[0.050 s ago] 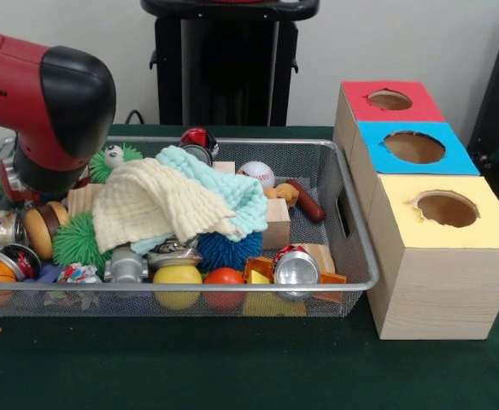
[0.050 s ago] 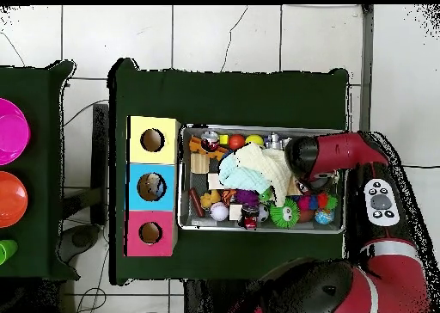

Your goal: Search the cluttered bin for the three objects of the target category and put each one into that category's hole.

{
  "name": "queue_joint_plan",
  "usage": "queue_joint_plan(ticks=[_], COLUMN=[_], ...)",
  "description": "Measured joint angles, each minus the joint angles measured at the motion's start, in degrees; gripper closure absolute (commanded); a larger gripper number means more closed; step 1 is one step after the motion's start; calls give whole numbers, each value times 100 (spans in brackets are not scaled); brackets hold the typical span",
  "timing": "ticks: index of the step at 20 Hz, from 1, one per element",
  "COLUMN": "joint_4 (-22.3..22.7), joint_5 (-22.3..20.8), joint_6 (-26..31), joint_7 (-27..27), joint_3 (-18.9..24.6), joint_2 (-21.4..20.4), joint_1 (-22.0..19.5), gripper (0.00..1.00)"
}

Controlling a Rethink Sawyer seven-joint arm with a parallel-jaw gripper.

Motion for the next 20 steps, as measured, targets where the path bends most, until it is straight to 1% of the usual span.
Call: queue_joint_plan(ticks=[7, 11, 15, 20], joint_4=[20, 122, 127, 125], joint_5=[-51, 85, 267, 386], joint_6=[-354, -469, -469, -454], joint_7=[0, 0, 0, 0], joint_3=[29, 147, 344, 512], joint_2=[-8, -57, -55, -32], joint_1=[-105, -317, -594, -809], gripper=[0, 0, 0, 0])
